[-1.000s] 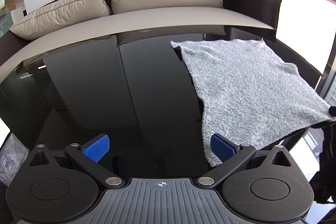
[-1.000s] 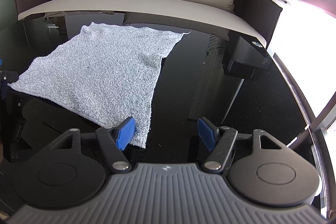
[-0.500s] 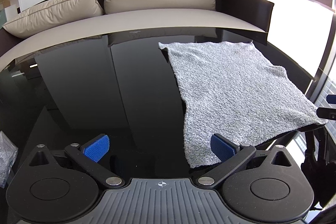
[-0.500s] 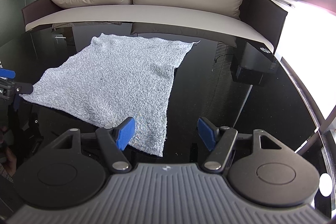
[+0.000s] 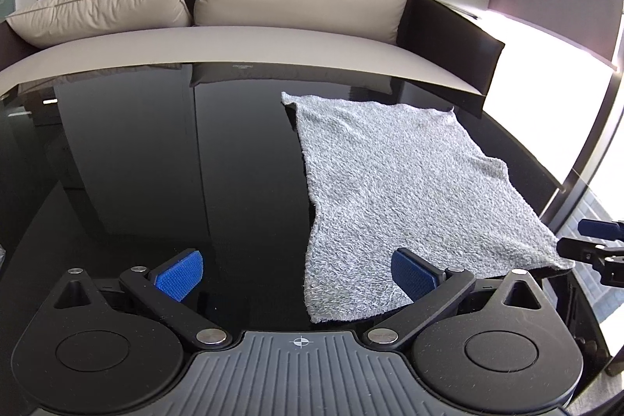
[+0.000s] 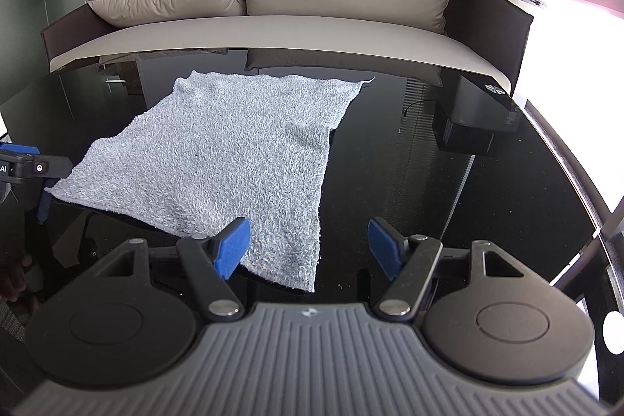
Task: Fold towel
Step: 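Close the left gripper on the towel edge while the right gripper closes beside it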
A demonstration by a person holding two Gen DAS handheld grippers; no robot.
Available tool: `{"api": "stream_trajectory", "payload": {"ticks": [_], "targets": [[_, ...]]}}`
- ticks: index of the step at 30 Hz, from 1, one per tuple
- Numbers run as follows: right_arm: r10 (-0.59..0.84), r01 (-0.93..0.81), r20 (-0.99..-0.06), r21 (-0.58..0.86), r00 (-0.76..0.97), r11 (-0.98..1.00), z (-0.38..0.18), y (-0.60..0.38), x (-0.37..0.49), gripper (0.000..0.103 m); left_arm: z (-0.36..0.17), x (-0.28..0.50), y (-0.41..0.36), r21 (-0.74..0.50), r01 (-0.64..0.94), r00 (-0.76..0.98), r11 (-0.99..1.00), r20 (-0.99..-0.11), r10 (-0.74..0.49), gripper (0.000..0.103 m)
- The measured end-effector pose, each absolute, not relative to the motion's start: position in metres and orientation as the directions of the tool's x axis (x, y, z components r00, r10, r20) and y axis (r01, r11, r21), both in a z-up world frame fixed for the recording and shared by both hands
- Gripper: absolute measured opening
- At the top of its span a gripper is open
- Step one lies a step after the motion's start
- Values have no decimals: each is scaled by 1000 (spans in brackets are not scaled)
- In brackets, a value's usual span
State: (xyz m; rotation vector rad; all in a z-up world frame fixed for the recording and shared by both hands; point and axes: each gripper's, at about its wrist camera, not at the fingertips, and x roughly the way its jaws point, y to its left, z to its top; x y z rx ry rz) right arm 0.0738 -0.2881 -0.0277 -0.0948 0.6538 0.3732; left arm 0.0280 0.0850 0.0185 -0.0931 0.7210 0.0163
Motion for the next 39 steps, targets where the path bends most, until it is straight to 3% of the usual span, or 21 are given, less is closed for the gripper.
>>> {"api": "stream_trajectory", "payload": {"ticks": [21, 24, 27, 31, 35, 37, 39], "targets": [[311, -353, -614, 57, 726, 934, -31, -294, 63, 74, 13, 17, 74, -64, -26, 739, 998, -673, -24, 100], [314, -362, -611, 48, 727, 931, -31, -292, 62, 73, 13, 16, 73, -66, -19, 739, 998, -673, -30, 91], [320, -368, -611, 51, 724, 928, -32, -292, 63, 59, 11, 16, 72, -62, -5, 735, 998, -677, -39, 86], [323, -370, -614, 54, 720, 927, -33, -292, 64, 51, 11, 15, 68, -47, 12, 738, 999, -674, -41, 80], [324, -371, -616, 55, 718, 927, -33, -292, 65, 36, 11, 14, 66, -38, 28, 745, 999, -665, -47, 64], [325, -372, -617, 56, 716, 927, -33, -292, 65, 34, 11, 14, 65, -29, 33, 747, 999, -664, -44, 60], [325, -373, -619, 57, 715, 926, -34, -292, 66, 31, 11, 12, 64, -29, 49, 750, 998, -660, -56, 49]]}}
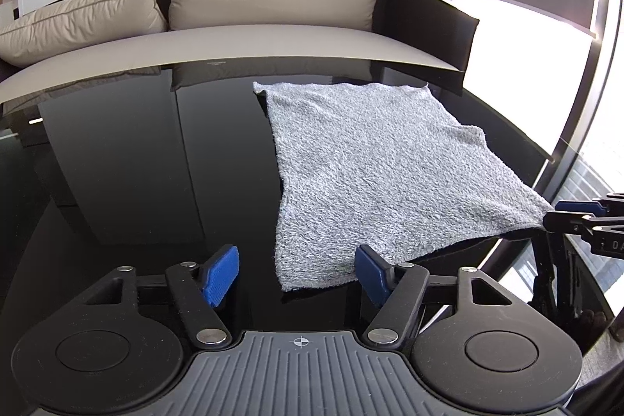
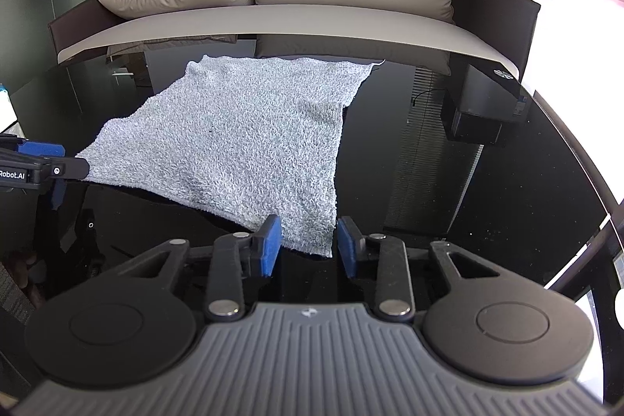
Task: Fold towel
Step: 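Close the left gripper on the towel edge while the right gripper closes beside it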
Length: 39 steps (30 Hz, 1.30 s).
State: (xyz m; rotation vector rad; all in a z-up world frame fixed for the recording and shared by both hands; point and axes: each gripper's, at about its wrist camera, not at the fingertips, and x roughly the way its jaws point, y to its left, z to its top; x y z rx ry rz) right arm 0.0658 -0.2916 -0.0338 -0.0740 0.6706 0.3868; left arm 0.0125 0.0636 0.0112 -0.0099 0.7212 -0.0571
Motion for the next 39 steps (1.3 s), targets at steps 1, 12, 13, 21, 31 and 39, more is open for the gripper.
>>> {"api": "stream_trajectory", "payload": {"ticks": [1, 12, 13, 21, 31, 39], "targets": [[326, -373, -619, 57, 715, 926, -34, -291, 66, 31, 11, 12, 63, -29, 53, 750, 998, -659, -59, 48], [329, -376, -625, 61, 708, 925, -36, -291, 68, 30, 12, 11, 60, -24, 62, 750, 998, -659, -62, 34], [329, -376, -626, 61, 707, 925, -36, -291, 68, 30, 12, 10, 60, -23, 65, 750, 998, -658, -64, 34], [346, -402, -626, 56, 699, 914, -36, -286, 59, 6, 11, 11, 53, -16, 95, 752, 995, -654, -82, 6], [358, -383, -601, 93, 715, 919, -26, -296, 55, 4, 14, 5, 52, -24, 99, 761, 995, -642, -91, 5], [397, -403, -550, 117, 735, 908, -7, -303, 32, 4, 32, -15, 53, -49, 92, 780, 995, -617, -103, 5]]}}
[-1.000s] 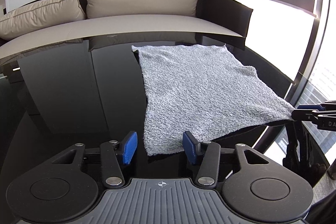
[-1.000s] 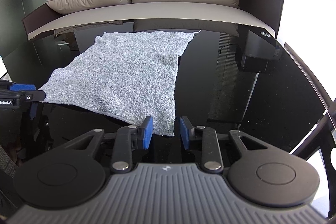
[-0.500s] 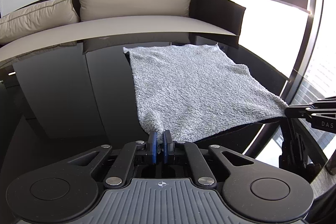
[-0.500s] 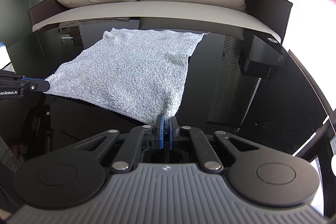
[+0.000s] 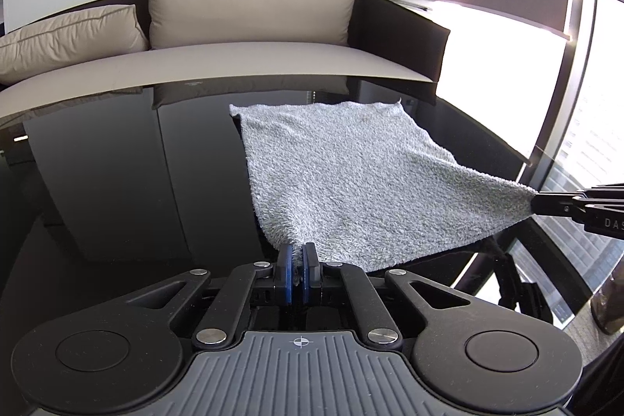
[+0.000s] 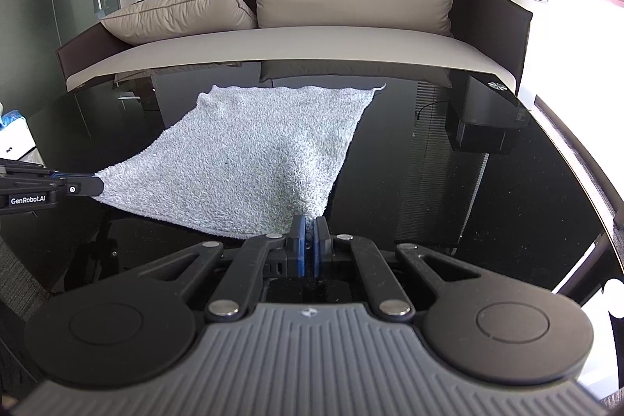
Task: Fold towel
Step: 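Close the left gripper on the towel edge while the right gripper closes beside it, then lift the held towel edge with both grippers, fold it over, then open both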
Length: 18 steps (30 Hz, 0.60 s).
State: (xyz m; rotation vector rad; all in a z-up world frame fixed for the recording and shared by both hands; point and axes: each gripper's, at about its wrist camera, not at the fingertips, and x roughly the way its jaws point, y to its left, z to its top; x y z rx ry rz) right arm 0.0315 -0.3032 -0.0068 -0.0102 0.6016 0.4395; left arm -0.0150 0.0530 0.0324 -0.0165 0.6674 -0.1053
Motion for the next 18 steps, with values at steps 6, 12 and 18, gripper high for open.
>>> {"api": "stream_trajectory", "payload": {"ticks": [6, 12, 18], "targets": [[413, -406, -520, 135, 748, 904, 7, -310, 16, 4, 42, -32, 55, -76, 79, 790, 994, -604, -109, 5], [422, -402, -501, 154, 755, 903, 20, -318, 6, 4, 53, -48, 56, -102, 66, 799, 993, -590, -114, 5], [429, -398, -483, 172, 763, 901, 34, -324, -5, 4, 70, -55, 58, -110, 43, 827, 993, -554, -97, 5]]}}
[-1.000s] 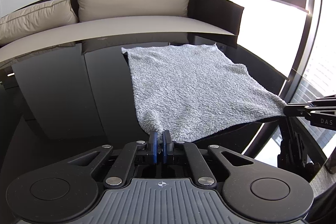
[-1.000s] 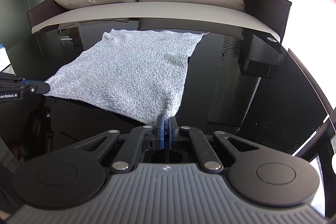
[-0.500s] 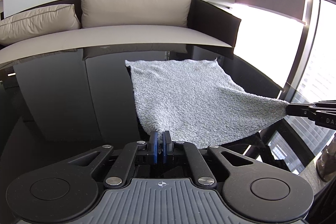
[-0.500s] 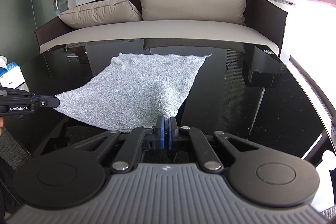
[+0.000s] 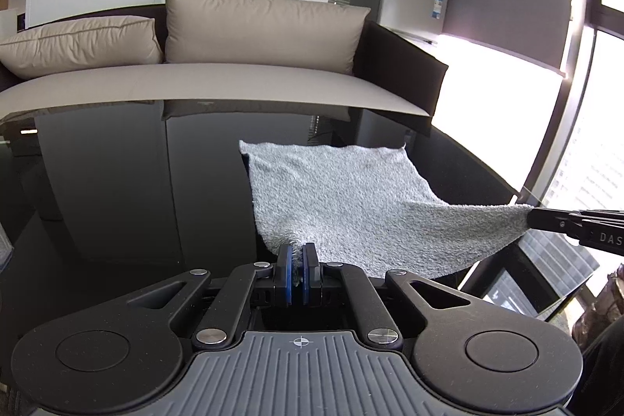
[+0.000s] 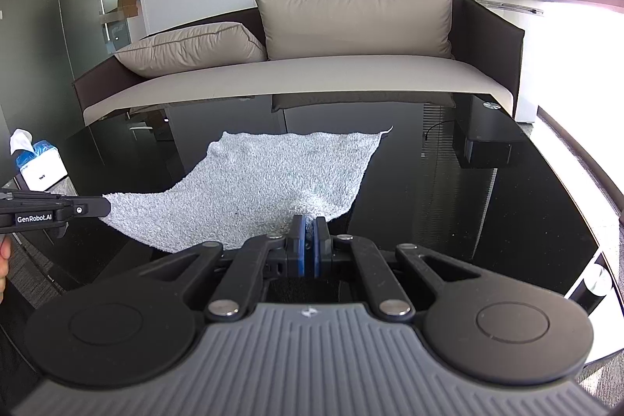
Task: Fold towel
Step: 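Lift the held towel edge with both grippers, fold it over, then open both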
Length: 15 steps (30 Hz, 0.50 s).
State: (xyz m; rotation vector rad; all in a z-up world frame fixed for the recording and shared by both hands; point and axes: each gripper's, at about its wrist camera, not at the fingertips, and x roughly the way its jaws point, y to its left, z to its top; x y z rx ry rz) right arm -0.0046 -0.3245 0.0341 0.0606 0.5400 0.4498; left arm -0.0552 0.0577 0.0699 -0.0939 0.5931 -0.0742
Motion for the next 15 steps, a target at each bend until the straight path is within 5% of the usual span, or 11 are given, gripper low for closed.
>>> {"api": "stream_trajectory", "payload": {"ticks": [15], "targets": [[393, -358, -500, 170, 772, 918, 43, -315, 60, 4, 82, 17, 62, -70, 8, 822, 998, -568, -46, 5]]}}
